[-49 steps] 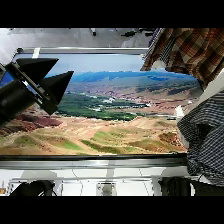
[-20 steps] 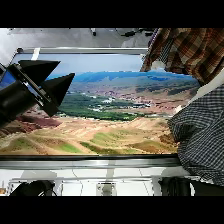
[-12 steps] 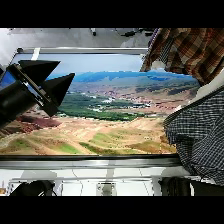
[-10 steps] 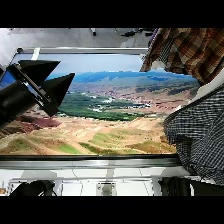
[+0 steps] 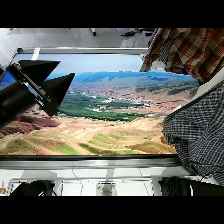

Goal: Fold the clothes and pants, and hang the long-sleeved shirts on hangers.

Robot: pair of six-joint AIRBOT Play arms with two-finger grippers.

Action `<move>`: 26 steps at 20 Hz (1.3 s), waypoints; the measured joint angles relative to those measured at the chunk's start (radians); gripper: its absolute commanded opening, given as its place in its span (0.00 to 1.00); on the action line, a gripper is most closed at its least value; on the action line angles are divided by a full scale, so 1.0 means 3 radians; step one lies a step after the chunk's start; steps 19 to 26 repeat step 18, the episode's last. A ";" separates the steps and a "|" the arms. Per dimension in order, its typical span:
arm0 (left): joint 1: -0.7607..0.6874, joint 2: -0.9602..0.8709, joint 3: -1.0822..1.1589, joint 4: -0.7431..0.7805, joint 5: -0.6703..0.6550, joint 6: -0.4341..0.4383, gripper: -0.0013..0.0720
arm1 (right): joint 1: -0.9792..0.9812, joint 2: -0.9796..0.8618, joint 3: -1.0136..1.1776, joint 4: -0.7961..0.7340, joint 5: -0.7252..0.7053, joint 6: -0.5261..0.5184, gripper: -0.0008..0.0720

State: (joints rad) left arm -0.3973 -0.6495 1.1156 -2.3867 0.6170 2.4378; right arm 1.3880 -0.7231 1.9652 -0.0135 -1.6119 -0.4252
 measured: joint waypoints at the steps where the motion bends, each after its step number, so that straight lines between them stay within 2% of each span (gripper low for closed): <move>1: 0.0000 -0.0001 0.0000 0.0001 0.0000 0.0001 0.71 | 0.0000 -0.0005 0.0000 -0.0039 -0.0123 -0.0055 0.79; 7: 0.0000 -0.0001 0.0000 0.0006 -0.0001 0.0000 0.71 | 0.0000 -0.0017 0.0000 -0.0125 -0.0458 -0.0184 0.79; 26: 0.0000 0.0000 0.0000 0.0006 -0.0004 0.0001 0.71 | 0.0000 -0.0017 0.0000 -0.0141 -0.0526 -0.0214 0.79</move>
